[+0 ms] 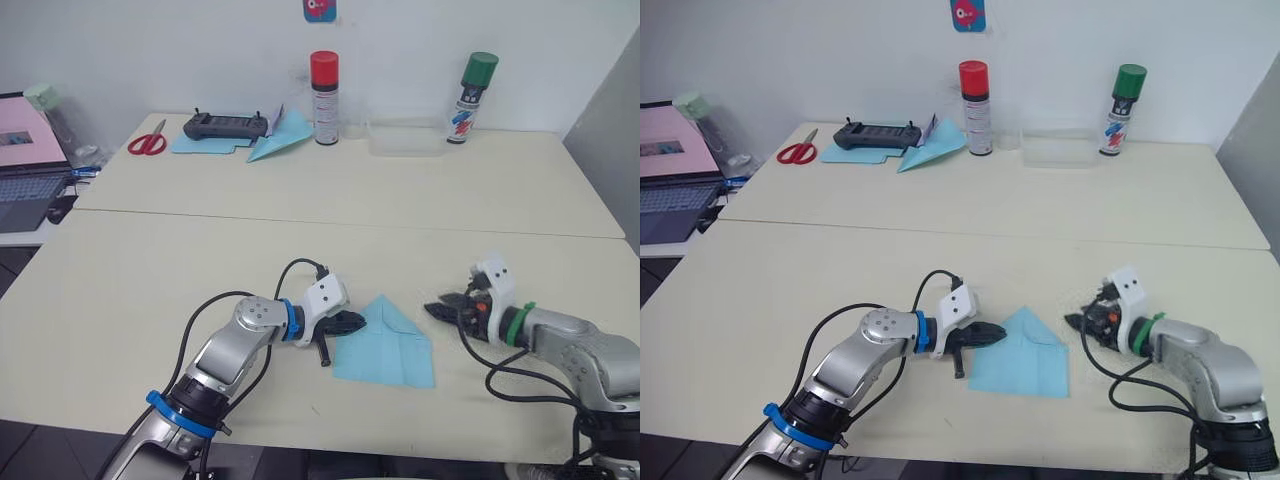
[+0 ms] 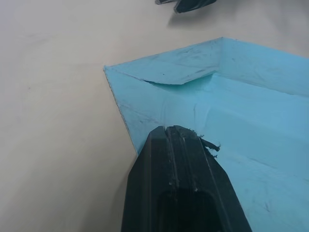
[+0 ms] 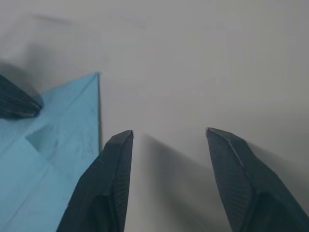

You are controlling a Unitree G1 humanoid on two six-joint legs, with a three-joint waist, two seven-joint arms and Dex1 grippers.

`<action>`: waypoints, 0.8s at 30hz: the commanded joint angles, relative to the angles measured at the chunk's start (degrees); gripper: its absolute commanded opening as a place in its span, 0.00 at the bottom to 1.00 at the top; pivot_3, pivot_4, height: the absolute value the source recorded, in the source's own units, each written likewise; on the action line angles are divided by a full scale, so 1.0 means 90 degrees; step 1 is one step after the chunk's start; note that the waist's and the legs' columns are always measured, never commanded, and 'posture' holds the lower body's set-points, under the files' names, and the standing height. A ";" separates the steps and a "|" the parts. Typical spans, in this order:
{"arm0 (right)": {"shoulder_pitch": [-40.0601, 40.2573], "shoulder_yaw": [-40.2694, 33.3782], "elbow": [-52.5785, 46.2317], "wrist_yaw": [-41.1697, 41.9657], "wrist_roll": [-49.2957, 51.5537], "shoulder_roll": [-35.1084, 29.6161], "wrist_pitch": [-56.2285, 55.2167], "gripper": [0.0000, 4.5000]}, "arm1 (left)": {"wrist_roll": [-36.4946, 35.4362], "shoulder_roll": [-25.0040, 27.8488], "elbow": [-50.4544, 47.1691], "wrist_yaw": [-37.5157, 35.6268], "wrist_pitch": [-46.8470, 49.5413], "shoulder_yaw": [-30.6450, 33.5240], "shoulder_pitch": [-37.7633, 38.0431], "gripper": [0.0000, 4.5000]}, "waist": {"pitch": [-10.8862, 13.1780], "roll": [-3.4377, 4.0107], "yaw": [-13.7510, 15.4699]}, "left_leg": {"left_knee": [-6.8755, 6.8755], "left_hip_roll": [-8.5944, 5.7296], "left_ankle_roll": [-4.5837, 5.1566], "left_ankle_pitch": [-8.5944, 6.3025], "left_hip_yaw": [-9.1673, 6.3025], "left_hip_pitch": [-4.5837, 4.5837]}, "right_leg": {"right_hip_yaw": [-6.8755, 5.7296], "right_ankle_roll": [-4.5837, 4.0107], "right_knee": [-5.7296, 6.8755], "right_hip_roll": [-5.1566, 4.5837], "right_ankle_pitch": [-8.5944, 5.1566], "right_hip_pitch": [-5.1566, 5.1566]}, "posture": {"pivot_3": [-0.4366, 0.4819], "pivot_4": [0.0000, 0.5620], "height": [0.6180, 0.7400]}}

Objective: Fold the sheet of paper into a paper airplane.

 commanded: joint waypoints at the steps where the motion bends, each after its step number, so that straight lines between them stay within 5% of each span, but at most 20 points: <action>1: -0.0103 -0.0679 -0.0224 -0.0149 0.0804 0.0186 0.1320 0.51 | 0.0138 -0.0051 0.0130 0.0052 0.0037 -0.0171 0.0059 0.00 | 0.0000 0.0000 0.0000 | 0.0000 0.0001 0.0000 0.0000 0.0000 -0.0001 | 0.0000 0.0000 0.0000 0.0001 0.0000 0.0000 | 0.48 0.27 1.00; 7: -0.0220 -0.1523 -0.0214 -0.0684 0.1204 0.0834 0.2661 0.51 | 0.0163 -0.0078 0.0124 0.0136 0.0026 -0.0137 0.0110 0.00 | -0.0001 0.0001 0.0003 | 0.0000 0.0000 0.0000 0.0000 0.0001 -0.0001 | 0.0000 0.0000 -0.0001 0.0000 0.0000 -0.0001 | 0.48 0.27 1.00; 24: -0.0186 -0.1263 0.0078 -0.2520 0.3339 0.1671 0.2694 0.51 | 0.0188 -0.0061 -0.0036 0.0415 0.0093 -0.0075 0.0314 0.00 | -0.0006 0.0003 -0.0033 | -0.0002 0.0009 0.0000 0.0000 0.0003 0.0001 | 0.0002 -0.0001 0.0001 0.0008 -0.0001 -0.0003 | 0.48 0.27 1.00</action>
